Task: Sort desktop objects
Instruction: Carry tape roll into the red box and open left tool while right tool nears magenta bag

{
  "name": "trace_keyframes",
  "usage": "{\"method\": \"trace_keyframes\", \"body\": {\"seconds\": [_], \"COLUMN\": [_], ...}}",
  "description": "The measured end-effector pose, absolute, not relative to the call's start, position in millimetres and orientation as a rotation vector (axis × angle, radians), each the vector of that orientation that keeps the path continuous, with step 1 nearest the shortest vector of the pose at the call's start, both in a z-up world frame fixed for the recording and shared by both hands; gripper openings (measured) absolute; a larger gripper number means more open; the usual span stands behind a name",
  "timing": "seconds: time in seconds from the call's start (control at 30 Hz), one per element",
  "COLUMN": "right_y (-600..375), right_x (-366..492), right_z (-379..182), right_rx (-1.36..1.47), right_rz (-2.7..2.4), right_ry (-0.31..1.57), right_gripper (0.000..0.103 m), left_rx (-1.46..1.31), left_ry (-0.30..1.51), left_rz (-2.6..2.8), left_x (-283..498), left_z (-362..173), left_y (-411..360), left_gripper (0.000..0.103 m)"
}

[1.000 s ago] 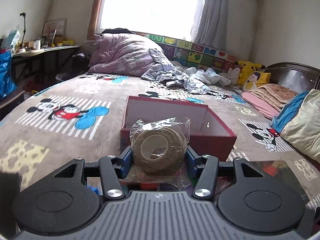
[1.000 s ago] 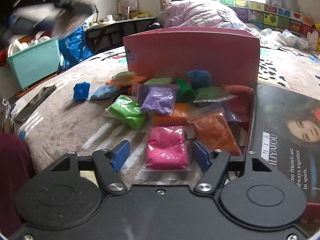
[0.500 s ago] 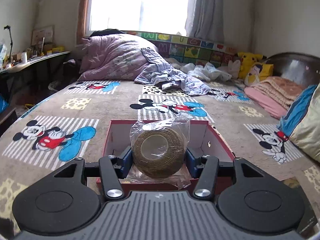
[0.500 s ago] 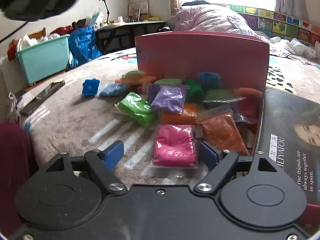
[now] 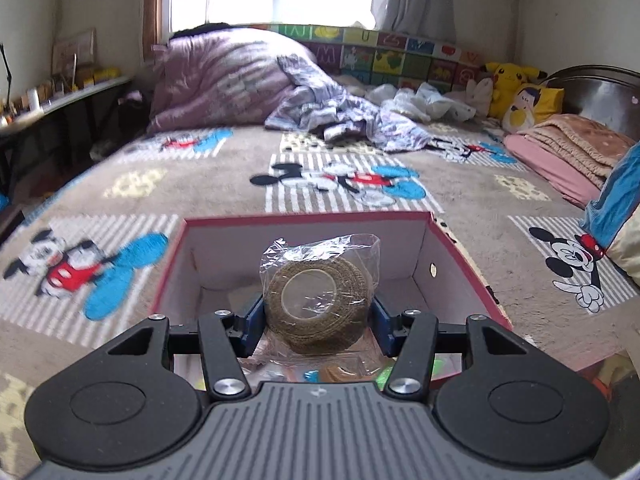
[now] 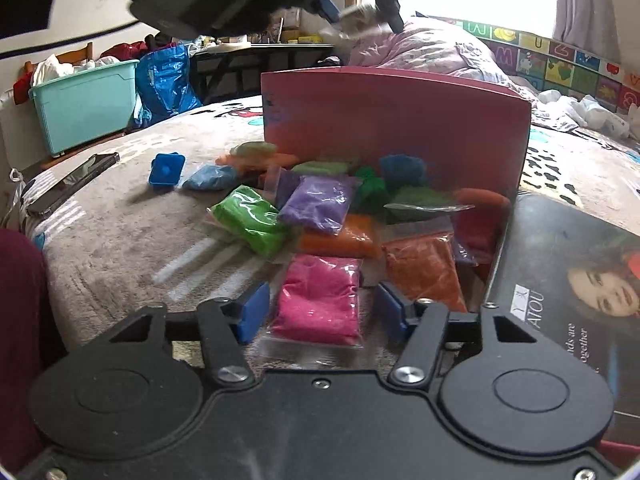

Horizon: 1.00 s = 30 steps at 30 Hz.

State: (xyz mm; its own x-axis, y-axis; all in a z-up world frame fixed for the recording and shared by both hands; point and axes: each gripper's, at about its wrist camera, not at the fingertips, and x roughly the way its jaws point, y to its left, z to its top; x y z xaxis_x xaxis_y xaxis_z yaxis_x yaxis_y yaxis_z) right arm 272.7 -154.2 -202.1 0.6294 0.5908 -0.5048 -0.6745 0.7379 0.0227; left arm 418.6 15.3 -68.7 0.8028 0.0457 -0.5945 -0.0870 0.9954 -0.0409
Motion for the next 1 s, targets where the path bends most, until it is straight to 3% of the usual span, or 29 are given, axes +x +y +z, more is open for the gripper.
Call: {"method": "trace_keyframes", "body": {"seconds": [0.83,1.0], "right_y": [-142,-142], "right_x": [268,268], "right_z": [-208,-208], "right_rx": [-0.200,-0.197], "right_rz": [0.814,0.815], "right_ry": [0.523,0.526], "right_gripper": [0.055,0.055], "left_rx": [-0.031,-0.043], "left_ry": [0.882,0.911], "left_rz": [0.150,0.147], "left_x": [501,507], "left_z": [-124,-123], "left_y": [24,24], "left_gripper": [0.053,0.058]}}
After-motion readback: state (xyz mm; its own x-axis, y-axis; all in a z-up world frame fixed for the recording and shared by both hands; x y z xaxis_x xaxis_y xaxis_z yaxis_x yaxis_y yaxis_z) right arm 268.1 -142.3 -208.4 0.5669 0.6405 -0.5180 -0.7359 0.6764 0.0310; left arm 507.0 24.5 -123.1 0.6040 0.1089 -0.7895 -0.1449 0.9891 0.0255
